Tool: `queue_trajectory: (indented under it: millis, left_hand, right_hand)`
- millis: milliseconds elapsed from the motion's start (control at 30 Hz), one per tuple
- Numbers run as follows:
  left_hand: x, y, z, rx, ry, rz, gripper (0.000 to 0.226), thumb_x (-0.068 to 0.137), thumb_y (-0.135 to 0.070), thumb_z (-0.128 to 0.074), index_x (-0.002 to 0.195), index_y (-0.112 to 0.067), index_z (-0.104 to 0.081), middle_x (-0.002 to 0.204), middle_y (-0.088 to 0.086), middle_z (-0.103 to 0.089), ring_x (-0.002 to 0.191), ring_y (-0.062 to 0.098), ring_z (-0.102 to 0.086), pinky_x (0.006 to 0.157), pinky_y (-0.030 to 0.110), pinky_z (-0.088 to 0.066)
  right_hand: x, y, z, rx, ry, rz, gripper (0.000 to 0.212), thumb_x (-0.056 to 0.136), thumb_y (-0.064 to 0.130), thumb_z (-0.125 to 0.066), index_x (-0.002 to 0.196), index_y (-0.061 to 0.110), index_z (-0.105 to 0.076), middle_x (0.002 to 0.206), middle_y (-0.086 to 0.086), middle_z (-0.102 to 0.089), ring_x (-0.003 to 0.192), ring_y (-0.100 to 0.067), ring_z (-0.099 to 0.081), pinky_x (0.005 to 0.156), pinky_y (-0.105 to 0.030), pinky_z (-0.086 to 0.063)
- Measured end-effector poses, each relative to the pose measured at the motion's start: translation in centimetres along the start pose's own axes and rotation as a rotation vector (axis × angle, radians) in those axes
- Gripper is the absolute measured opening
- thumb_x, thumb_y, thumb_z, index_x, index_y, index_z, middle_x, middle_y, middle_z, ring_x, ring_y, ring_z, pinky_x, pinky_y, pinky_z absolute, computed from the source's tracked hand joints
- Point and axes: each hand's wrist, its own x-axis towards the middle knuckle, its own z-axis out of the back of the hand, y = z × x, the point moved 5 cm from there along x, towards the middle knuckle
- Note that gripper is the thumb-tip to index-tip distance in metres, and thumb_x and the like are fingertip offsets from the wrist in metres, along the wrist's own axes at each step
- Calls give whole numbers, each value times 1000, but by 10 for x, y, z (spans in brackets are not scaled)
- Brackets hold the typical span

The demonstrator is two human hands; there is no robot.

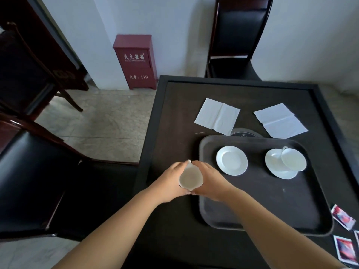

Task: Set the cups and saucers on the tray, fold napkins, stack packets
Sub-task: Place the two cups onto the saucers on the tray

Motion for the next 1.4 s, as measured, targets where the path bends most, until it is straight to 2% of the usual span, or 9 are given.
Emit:
queue_trajectory:
  millis: [133, 233, 300, 467, 633, 833, 933, 1133, 1400]
  left_hand:
    - [-7, -39, -22, -12, 9, -22, 104, 71, -39, -84, 149, -42, -16, 152, -15, -27, 130, 12, -39, 96, 29, -36]
    - [-8, -63, -37, -21, 10, -24, 103, 72, -39, -84, 148, -46, -15, 153, -16, -27, 131, 12, -38, 94, 29, -36]
    - [-7, -77, -47, -32, 11, -27, 104, 71, -39, -84, 149, -45, -15, 152, -17, -27, 131, 12, -38, 94, 29, -35]
    - [1, -107, -66, -27, -1, -47, 105, 71, -38, -85, 152, -37, -18, 155, -14, -26, 135, 13, -36, 97, 25, -31]
    - [14, -127, -79, -30, -12, -10, 104, 72, -39, -84, 152, -36, -17, 157, -12, -25, 138, 16, -33, 108, 37, -36]
    - [40, -139, -81, -27, -26, -4, 102, 74, -37, -83, 152, -35, -19, 155, -9, -32, 137, 18, -36, 109, 40, -37]
    - [57, -141, -81, -36, -21, 6, 100, 75, -35, -83, 152, -34, -21, 153, -9, -34, 136, 17, -38, 108, 40, -39]
    - [93, -135, -81, -39, -8, 28, 100, 75, -32, -83, 153, -28, -21, 155, -5, -32, 139, 16, -33, 109, 32, -33]
    - [131, -123, -79, -56, 14, 56, 99, 72, -31, -84, 152, -26, -26, 154, -4, -34, 138, 18, -37, 107, 31, -36]
  right_hand:
    - [-33, -19, 21, -14, -27, -16, 95, 56, 38, -92, 137, 29, -42, 131, 10, -51, 116, -8, -48, 89, -21, -35]
    - [-54, -35, 36, 19, -49, -28, 98, 53, 49, -91, 136, 36, -40, 124, 20, -47, 107, 0, -45, 85, -20, -34]
    - [-66, -47, 45, 3, -57, -39, 101, 54, 49, -90, 138, 36, -37, 126, 19, -45, 106, 0, -42, 86, -22, -34]
    - [-86, -73, 66, -29, -71, -52, 105, 59, 45, -89, 146, 31, -30, 144, 4, -43, 121, -14, -44, 92, -27, -33]
    - [-90, -92, 88, -30, -77, -56, 107, 61, 43, -89, 148, 29, -29, 147, 4, -41, 127, -17, -44, 94, -25, -32]
    - [-76, -107, 106, 21, -83, -78, 103, 62, 36, -90, 147, 27, -31, 144, 3, -44, 122, -16, -46, 90, -25, -33]
    - [-62, -116, 111, 50, -87, -90, 97, 63, 32, -89, 143, 28, -35, 139, 4, -47, 111, -10, -45, 87, -24, -34]
    - [-29, -135, 116, 42, -64, -129, 92, 65, 33, -87, 141, 26, -36, 138, 4, -48, 123, -17, -47, 89, -24, -33]
    - [7, -156, 116, 3, -41, -198, 91, 68, 31, -82, 145, 27, -34, 142, 5, -45, 129, -17, -44, 91, -21, -30]
